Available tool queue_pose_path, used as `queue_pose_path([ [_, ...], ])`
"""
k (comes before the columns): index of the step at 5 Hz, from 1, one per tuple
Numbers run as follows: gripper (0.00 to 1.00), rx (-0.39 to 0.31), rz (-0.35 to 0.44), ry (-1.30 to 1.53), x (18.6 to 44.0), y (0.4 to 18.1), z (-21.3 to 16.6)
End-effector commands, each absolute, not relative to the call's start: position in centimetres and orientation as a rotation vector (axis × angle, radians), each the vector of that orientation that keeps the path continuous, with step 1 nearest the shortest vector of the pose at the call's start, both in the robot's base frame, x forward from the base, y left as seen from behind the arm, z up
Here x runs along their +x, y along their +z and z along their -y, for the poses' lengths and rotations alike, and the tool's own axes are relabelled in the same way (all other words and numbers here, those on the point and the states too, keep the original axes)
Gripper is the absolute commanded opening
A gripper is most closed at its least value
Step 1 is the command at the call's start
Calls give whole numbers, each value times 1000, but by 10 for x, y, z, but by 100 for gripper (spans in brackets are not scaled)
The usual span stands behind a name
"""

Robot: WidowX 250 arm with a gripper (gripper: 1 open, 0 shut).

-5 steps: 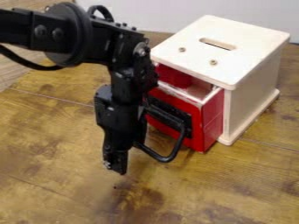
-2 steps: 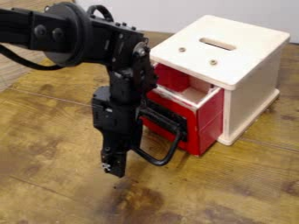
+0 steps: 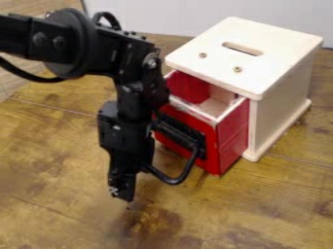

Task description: Open the drawer

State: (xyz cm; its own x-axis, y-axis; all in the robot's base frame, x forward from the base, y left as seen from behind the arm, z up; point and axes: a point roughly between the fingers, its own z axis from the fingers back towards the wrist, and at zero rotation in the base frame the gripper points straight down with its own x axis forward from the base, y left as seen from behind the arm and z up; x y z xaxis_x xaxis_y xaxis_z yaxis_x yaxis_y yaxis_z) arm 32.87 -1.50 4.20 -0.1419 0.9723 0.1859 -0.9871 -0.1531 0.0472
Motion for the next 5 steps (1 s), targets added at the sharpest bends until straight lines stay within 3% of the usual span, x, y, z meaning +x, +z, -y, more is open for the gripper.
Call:
queue_pose_path([
  [1, 0, 135, 137, 1782, 323, 69, -10],
  [2, 0, 133, 129, 1809, 325, 73, -14],
  [3, 100, 126, 127, 1841, 332, 76, -19],
  [5, 100, 116, 123, 1874, 346, 58, -29],
])
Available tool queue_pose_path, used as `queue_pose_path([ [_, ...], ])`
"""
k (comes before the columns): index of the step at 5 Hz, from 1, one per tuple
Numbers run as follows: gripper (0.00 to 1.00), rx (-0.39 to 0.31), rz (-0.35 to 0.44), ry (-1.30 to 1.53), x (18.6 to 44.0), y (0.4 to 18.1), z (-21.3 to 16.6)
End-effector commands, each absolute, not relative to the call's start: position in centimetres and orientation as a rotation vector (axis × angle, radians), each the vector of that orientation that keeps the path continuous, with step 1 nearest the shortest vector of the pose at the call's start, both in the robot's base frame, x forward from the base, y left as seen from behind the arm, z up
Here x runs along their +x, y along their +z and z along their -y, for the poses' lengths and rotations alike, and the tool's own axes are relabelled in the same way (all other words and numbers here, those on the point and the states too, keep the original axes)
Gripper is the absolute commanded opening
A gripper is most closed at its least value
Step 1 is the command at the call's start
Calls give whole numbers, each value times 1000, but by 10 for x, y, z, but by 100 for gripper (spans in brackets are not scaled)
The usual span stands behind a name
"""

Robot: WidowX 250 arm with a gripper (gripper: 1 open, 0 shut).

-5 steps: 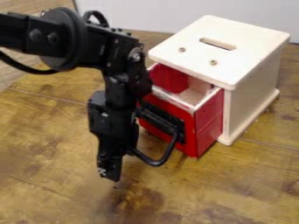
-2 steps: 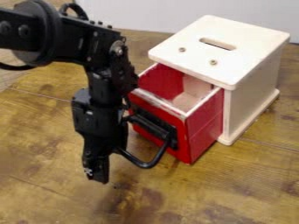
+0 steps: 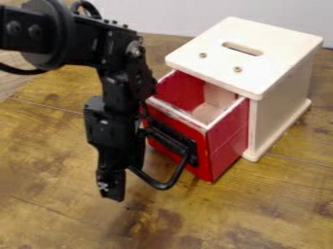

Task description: Open the drawer

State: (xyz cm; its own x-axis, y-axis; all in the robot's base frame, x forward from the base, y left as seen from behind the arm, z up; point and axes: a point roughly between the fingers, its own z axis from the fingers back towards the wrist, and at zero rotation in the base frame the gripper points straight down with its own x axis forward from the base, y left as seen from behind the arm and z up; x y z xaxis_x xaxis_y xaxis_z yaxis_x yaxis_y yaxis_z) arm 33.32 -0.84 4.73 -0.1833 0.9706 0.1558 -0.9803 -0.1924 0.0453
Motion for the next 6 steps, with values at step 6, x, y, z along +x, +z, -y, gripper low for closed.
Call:
queue_pose_path([
  [6, 100, 62, 103, 1632, 353, 59, -40],
])
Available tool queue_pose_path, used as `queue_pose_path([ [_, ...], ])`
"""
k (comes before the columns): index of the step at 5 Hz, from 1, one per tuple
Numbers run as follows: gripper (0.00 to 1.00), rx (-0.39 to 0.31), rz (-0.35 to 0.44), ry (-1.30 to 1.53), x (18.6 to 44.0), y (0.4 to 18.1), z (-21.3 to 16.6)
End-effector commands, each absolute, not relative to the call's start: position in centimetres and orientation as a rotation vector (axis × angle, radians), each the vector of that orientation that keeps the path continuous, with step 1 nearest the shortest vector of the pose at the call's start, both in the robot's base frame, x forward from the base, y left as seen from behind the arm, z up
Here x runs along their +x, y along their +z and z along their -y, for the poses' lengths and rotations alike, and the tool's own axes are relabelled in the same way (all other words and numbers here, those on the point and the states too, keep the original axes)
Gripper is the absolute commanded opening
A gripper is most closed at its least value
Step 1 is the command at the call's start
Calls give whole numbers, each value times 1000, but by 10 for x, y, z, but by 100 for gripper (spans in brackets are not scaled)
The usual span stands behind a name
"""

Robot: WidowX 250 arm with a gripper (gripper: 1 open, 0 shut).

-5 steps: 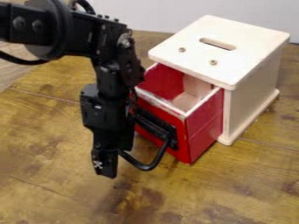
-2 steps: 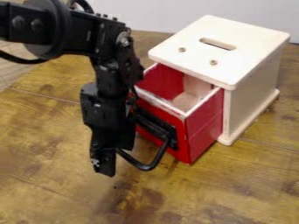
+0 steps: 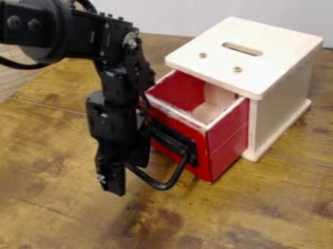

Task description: Open the drawer

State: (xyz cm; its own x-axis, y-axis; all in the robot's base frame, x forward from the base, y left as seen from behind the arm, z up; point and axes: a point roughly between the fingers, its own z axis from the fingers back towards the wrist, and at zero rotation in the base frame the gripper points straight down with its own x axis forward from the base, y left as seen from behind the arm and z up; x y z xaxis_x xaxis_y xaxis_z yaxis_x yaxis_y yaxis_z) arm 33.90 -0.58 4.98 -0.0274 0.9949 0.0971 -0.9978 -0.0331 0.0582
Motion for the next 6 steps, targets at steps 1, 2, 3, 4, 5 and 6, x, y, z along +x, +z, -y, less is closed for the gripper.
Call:
queue_pose_path([
  [1, 100, 59, 102, 1578, 349, 61, -34],
  [2, 100, 57, 102, 1526, 346, 63, -28],
  [3, 100, 54, 103, 1473, 344, 65, -21],
  [4, 100, 53, 102, 1477, 343, 73, -28],
  [5, 100, 52, 101, 1480, 342, 81, -36],
  [6, 100, 48, 100, 1426, 349, 84, -39],
])
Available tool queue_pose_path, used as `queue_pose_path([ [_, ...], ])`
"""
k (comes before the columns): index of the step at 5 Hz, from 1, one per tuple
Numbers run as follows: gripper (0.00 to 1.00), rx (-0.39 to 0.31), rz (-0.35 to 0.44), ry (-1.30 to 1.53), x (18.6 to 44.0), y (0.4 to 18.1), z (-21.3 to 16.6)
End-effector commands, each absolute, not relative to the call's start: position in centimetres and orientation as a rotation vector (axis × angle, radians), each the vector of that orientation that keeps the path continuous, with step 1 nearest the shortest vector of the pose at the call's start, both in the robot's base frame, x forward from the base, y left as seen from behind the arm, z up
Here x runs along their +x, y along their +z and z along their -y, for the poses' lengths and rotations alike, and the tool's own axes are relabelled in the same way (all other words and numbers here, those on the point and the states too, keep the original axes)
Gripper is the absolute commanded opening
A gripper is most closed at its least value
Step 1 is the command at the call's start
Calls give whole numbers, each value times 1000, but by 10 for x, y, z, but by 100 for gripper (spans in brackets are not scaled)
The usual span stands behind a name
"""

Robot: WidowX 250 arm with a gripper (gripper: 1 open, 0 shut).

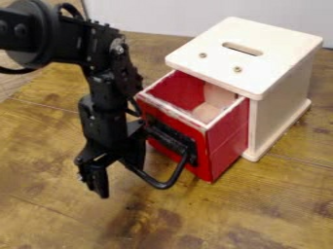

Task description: Open the drawer

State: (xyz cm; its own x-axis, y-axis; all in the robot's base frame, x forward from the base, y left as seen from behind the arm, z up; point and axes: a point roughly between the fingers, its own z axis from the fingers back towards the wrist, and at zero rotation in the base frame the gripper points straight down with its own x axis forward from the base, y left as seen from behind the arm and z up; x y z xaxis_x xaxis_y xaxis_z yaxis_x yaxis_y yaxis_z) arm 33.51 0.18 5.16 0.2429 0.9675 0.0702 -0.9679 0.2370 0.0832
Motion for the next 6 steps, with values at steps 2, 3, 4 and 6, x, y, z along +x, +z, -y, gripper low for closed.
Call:
queue_pose_path([
  [2, 0, 43, 103, 1338, 357, 87, -45],
  [3, 0, 42, 105, 1306, 358, 87, -50],
  [4, 0, 42, 107, 1277, 358, 87, -55],
  [6, 0, 46, 109, 1326, 374, 92, -67],
])
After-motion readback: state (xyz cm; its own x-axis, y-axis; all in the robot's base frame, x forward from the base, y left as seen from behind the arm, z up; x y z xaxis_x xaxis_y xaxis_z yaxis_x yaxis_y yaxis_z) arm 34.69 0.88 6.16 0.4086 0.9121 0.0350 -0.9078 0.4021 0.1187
